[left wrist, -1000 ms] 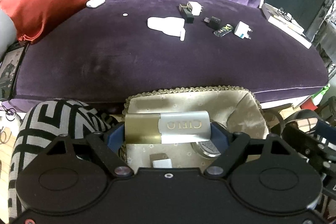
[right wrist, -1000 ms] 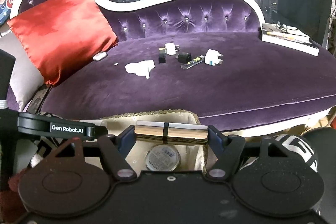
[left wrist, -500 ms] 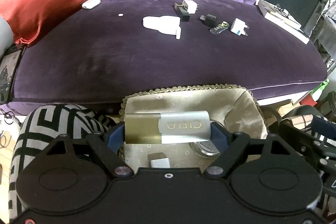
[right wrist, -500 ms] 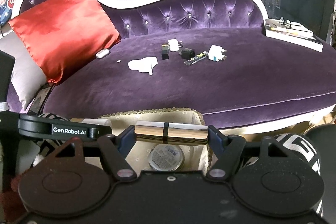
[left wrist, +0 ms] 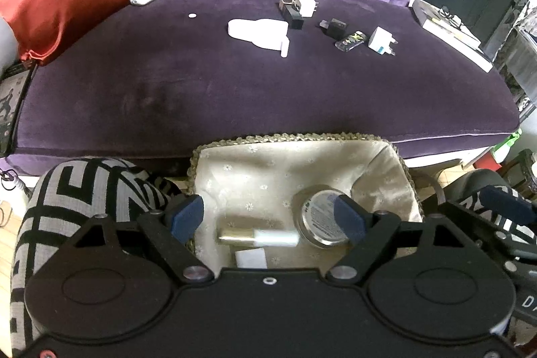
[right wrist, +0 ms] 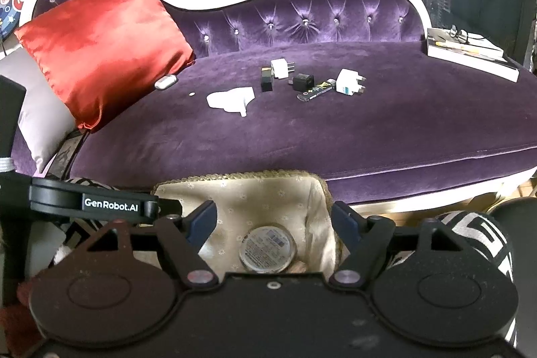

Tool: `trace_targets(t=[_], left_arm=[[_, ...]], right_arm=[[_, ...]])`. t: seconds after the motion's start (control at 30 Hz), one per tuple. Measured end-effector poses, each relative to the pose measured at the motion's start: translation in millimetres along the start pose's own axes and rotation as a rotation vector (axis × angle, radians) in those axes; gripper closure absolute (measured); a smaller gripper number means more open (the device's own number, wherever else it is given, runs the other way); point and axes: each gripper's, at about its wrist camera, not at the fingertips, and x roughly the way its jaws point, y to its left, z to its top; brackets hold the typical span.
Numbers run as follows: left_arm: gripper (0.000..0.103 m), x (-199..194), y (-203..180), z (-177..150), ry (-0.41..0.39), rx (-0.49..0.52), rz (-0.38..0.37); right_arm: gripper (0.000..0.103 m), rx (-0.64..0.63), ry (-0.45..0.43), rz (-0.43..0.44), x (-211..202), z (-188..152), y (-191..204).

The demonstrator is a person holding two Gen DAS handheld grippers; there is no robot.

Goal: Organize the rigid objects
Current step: 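Open both tools to drop the tube and lipstick into the basket, then move both tools from the basket toward the items on the chaise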

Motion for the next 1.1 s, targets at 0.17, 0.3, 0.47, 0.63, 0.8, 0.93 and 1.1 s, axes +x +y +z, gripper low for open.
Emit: trace_targets(t=[0.17,0.3,0.47,0.63,0.8,0.93,1.1], left_arm=[[0.022,-0.7,-0.5,0.3,0.000,0.004,0.004],[0.022,-0.6,-0.4,0.3,0.000,0.004,0.005],[0.021,-0.8,-1.0,0.3,-0.001,0.003,0.006],[0.021,-0.8,-1.2,0.2,-0.001,0.003,0.006],[0.020,-0.9,-1.1,0.2,-0.003,0.003,0.009],[0.018,-1.5,-0.4,0.6,-0.007,-0.001,0.012],[0.018,-2.8,0.7,0.4,-0.011,-0.008,0.013]], right_arm=[[0.026,0.003,0.002,-0.001,-0.1,-0.2,0.0],[0.026,0.003,0.002,-0.001,-0.2,-0.1,-0.2],[0.025,0.002,0.002,-0.002,-0.3,0.0,-0.2],[0.023,0.003,0.002,-0.001,-0.3,0.0,-0.3],[0.022,0.002,0.002,-0.002,-0.2,0.1,-0.1],[0.021,0.001,0.005,-0.002,0.1,0.4,-0.3],[0.019,-0.005,0.006,-0.005,-0.1,0.5,-0.5]])
